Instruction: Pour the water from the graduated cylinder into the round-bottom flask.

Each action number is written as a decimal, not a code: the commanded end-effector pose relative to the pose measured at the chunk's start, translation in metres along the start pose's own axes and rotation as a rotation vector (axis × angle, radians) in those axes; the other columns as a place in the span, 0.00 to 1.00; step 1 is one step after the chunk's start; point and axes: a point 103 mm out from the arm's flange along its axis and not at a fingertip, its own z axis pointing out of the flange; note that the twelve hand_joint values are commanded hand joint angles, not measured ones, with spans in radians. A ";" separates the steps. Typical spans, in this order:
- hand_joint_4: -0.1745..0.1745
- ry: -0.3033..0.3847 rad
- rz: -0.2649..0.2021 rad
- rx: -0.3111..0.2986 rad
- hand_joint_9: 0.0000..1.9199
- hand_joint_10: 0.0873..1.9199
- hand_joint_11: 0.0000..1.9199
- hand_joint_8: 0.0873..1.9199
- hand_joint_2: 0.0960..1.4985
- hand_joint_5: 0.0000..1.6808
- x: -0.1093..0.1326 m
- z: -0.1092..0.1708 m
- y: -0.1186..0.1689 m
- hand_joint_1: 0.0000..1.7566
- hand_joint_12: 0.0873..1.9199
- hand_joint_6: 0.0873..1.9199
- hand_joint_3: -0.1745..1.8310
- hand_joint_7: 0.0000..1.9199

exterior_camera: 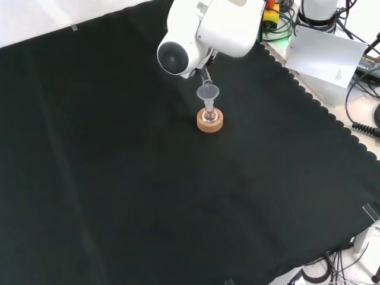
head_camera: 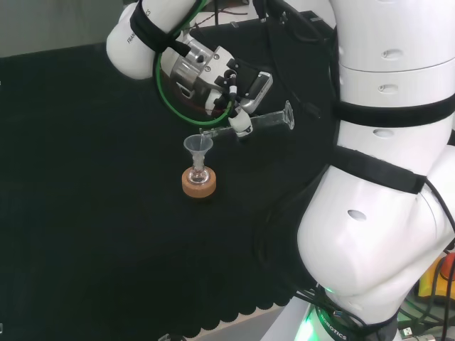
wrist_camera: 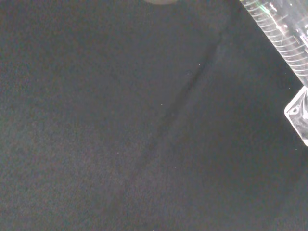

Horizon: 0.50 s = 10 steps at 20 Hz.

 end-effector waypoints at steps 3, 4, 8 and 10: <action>0.00 -0.016 0.011 0.006 0.71 0.00 0.64 0.17 0.75 0.55 0.003 -0.005 -0.001 0.65 0.37 0.55 0.09 0.61; 0.00 -0.016 0.012 0.007 0.71 0.00 0.64 0.17 0.75 0.55 0.002 -0.005 -0.001 0.65 0.37 0.55 0.09 0.61; 0.00 -0.011 0.010 0.009 0.71 0.00 0.64 0.17 0.75 0.55 0.002 -0.004 -0.001 0.65 0.37 0.55 0.09 0.61; 0.00 -0.007 0.008 0.007 0.71 0.00 0.64 0.17 0.75 0.55 0.001 -0.002 0.000 0.65 0.37 0.56 0.09 0.61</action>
